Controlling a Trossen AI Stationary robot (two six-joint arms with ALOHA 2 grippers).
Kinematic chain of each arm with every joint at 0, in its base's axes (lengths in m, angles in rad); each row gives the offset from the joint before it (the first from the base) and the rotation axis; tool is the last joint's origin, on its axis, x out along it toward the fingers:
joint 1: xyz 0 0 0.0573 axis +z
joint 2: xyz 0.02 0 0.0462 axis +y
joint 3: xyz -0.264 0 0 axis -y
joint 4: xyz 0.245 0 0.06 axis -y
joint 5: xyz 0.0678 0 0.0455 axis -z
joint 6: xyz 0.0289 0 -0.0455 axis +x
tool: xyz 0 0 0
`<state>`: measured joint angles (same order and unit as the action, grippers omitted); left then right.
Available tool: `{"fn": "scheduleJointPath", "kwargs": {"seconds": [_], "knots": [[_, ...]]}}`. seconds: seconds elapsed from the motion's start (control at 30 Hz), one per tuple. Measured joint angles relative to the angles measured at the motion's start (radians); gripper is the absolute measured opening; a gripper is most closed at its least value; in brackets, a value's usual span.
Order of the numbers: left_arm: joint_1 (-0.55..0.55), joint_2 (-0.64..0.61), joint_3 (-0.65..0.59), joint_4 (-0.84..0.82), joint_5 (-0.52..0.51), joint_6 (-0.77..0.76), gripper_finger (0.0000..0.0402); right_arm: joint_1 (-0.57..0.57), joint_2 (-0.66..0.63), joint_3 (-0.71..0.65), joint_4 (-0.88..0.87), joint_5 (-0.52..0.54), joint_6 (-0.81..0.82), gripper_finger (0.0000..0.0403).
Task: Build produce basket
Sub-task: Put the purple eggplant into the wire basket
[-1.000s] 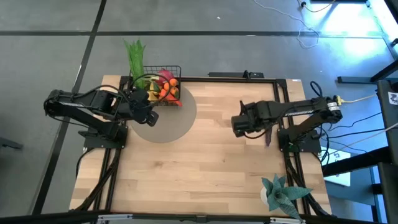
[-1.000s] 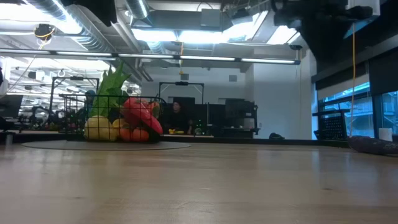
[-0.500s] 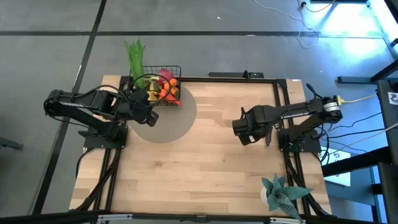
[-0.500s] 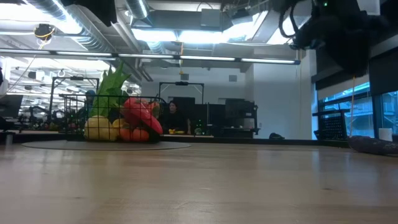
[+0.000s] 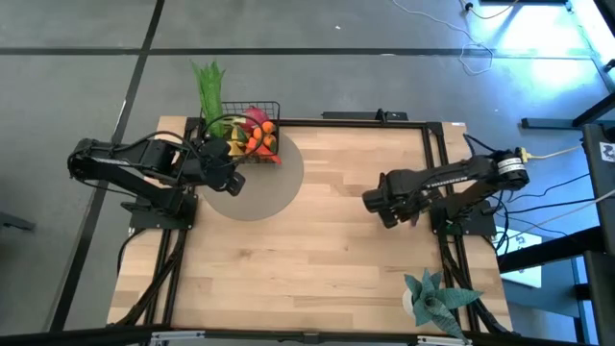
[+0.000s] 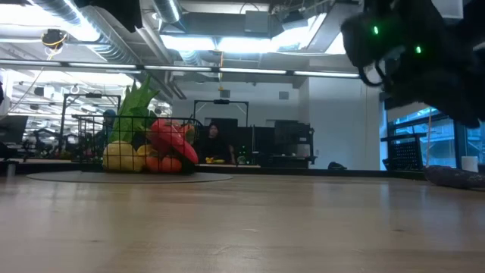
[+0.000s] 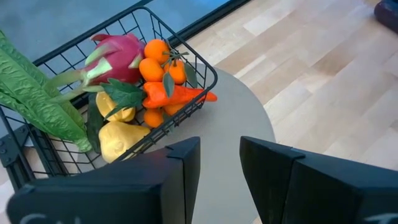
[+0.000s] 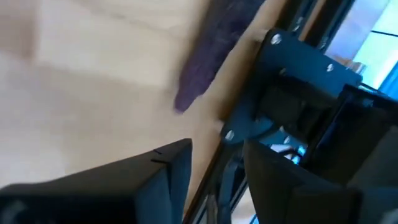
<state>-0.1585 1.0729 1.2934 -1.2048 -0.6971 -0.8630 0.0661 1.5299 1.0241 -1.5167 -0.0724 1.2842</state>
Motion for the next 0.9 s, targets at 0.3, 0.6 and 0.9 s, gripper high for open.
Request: {"fn": "scheduleJointPath", "kwargs": {"seconds": [0.3,0.6,0.9], "knots": [[0.000,0.000,0.000,0.005,0.000,-0.026,0.0101,-0.066,0.000,-0.188,0.181,0.028,0.015,0.0132],[0.001,0.000,0.000,0.010,0.000,-0.026,0.0101,-0.114,0.000,-0.260,0.295,0.017,-0.010,0.0131],[0.001,0.000,0.000,0.009,0.000,-0.026,0.0101,-0.129,0.000,-0.311,0.340,-0.009,-0.006,0.0131]]}}
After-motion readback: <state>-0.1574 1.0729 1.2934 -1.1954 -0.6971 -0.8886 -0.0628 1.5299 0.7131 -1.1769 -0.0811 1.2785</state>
